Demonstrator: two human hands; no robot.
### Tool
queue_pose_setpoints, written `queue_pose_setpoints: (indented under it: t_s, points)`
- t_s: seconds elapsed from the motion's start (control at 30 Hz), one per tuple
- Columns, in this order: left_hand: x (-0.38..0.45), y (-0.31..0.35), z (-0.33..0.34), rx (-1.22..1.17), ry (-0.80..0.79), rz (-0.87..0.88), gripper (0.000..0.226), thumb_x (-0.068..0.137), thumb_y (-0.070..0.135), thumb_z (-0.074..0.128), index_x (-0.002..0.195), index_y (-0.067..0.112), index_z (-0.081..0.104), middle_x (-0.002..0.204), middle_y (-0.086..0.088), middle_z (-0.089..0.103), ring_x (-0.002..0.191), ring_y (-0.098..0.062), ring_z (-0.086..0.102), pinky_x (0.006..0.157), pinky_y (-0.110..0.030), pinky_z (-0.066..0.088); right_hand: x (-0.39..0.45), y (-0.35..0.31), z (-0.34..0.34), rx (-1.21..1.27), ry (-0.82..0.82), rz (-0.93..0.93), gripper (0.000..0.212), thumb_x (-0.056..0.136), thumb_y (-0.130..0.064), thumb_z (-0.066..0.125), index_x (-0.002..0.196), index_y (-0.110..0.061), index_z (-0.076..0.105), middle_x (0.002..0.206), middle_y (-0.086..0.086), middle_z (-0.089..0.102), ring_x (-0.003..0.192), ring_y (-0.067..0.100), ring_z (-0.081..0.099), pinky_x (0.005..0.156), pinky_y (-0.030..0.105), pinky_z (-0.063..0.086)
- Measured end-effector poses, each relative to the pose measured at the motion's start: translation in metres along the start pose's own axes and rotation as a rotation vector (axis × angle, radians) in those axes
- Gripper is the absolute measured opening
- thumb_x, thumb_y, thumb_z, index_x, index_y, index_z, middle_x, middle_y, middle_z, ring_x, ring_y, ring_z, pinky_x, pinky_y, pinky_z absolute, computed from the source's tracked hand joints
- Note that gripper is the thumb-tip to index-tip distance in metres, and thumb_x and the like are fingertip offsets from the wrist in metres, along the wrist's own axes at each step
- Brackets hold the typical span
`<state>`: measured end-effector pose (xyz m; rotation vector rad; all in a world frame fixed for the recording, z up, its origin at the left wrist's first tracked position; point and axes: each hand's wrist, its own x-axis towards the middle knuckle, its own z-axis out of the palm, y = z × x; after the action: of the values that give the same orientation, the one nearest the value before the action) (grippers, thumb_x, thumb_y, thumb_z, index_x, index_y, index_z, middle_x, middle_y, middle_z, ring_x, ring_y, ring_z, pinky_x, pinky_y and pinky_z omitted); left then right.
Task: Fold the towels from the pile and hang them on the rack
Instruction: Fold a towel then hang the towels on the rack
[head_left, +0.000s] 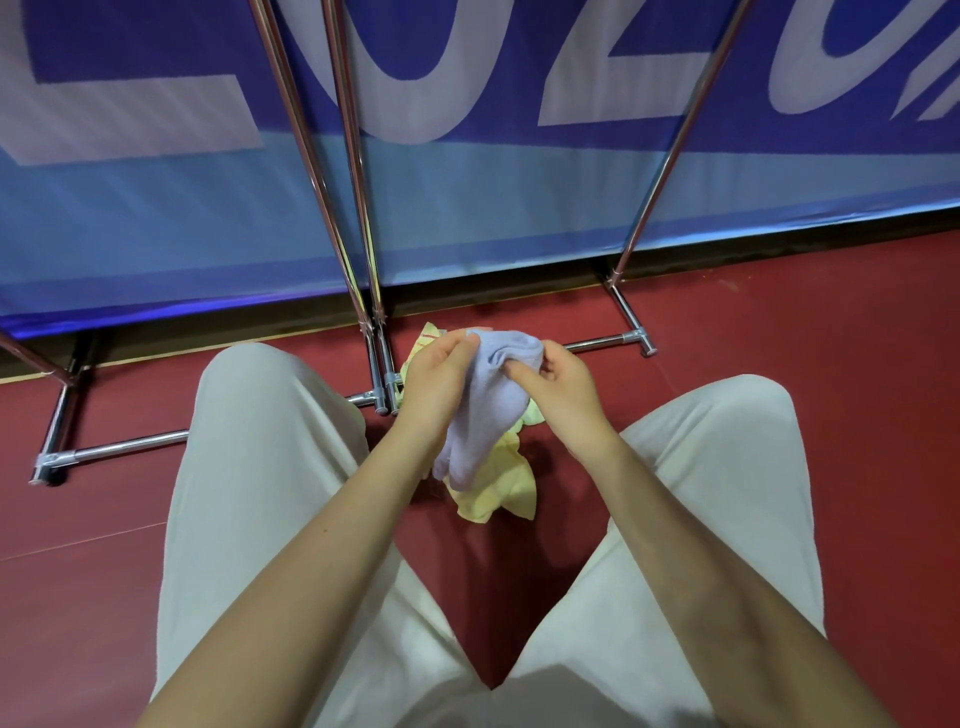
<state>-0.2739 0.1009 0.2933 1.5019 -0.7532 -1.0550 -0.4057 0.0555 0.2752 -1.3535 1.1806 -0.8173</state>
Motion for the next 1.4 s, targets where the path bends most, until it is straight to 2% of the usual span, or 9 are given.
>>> queue_pose_setpoints:
  t_s: [0.13,0.23,0.37,0.53,0.67,0.9,1.07,1.23,1.4]
  points:
    - [-0.009,0.003,0.005,0.028,-0.074,-0.014,0.040,0.095,0.036,0.043,0.108,0.010,0.071,0.109,-0.006,0.071,0.107,-0.022,0.064,0.102,-0.045,0.047,-0.007,0.000,-0.005,0.123,0.044,0.007,0.017,0.081,-0.017,0.073,0.095,-0.009,0.067,0.087,-0.004,0.068,0.082,0.003,0.062,0.072,0.017,0.049]
    - [-0.013,0.003,0.006,0.023,-0.185,0.040,0.041,0.098,0.044,0.045,0.115,0.015,0.069,0.115,-0.002,0.070,0.113,-0.014,0.062,0.096,-0.029,0.048,-0.009,-0.001,-0.010,0.175,0.036,-0.014,0.015,0.085,-0.013,0.069,0.098,-0.007,0.066,0.091,0.000,0.069,0.089,0.008,0.064,0.080,0.023,0.051]
    - [-0.014,-0.002,0.005,0.023,-0.227,0.095,0.026,0.094,0.015,0.060,0.119,0.007,0.065,0.114,-0.004,0.071,0.107,-0.013,0.066,0.091,-0.022,0.051,-0.009,-0.003,-0.015,0.278,-0.011,-0.004,0.021,0.089,-0.012,0.065,0.108,-0.004,0.064,0.106,0.012,0.070,0.100,0.021,0.066,0.089,0.035,0.051]
    - [-0.007,-0.003,-0.001,0.028,-0.070,0.088,0.020,0.096,0.012,0.056,0.109,0.003,0.068,0.106,-0.011,0.072,0.096,-0.018,0.067,0.087,-0.031,0.052,-0.004,-0.002,-0.012,0.274,-0.074,-0.013,0.028,0.087,-0.008,0.062,0.115,-0.005,0.062,0.114,0.014,0.068,0.108,0.025,0.064,0.094,0.038,0.050]
    - [-0.005,0.004,-0.005,-0.001,0.007,0.125,0.017,0.094,0.012,0.057,0.104,0.008,0.070,0.104,-0.010,0.072,0.092,-0.013,0.065,0.083,-0.027,0.052,0.001,0.002,-0.004,0.020,-0.167,-0.047,0.035,0.084,0.002,0.056,0.115,-0.014,0.059,0.107,0.002,0.067,0.099,0.011,0.063,0.086,0.026,0.051]
    - [-0.011,0.018,-0.012,-0.044,0.072,0.183,0.017,0.095,0.008,0.055,0.103,-0.001,0.067,0.088,-0.001,0.066,0.071,0.006,0.060,0.065,-0.010,0.047,0.011,0.029,0.028,-0.175,-0.314,0.106,0.026,0.082,-0.013,0.071,0.106,-0.019,0.061,0.090,-0.011,0.065,0.090,0.007,0.062,0.072,0.011,0.045]
    - [0.003,0.022,-0.043,-0.051,0.182,0.198,0.034,0.082,0.038,0.061,0.088,0.005,0.068,0.083,-0.006,0.063,0.079,-0.014,0.055,0.073,-0.035,0.041,0.011,0.061,0.050,-0.268,-0.409,0.130,0.019,0.091,-0.020,0.062,0.110,-0.014,0.063,0.093,-0.011,0.064,0.092,0.008,0.060,0.076,0.018,0.044]
    - [0.014,0.020,-0.069,-0.221,0.292,0.168,0.016,0.089,0.025,0.061,0.082,0.026,0.075,0.087,0.006,0.071,0.087,-0.011,0.062,0.079,-0.030,0.047,0.011,0.068,0.071,-0.170,-0.364,0.153,0.023,0.098,-0.013,0.045,0.117,-0.013,0.058,0.099,-0.009,0.062,0.095,0.005,0.058,0.076,0.014,0.044]
    - [0.023,0.017,-0.091,-0.356,0.415,0.174,0.017,0.092,0.020,0.059,0.078,0.021,0.070,0.069,0.010,0.061,0.069,-0.007,0.050,0.063,-0.022,0.041,0.019,0.058,0.081,0.042,-0.146,0.243,0.021,0.091,-0.011,0.038,0.094,-0.010,0.059,0.087,0.002,0.062,0.085,0.016,0.057,0.079,0.032,0.046]
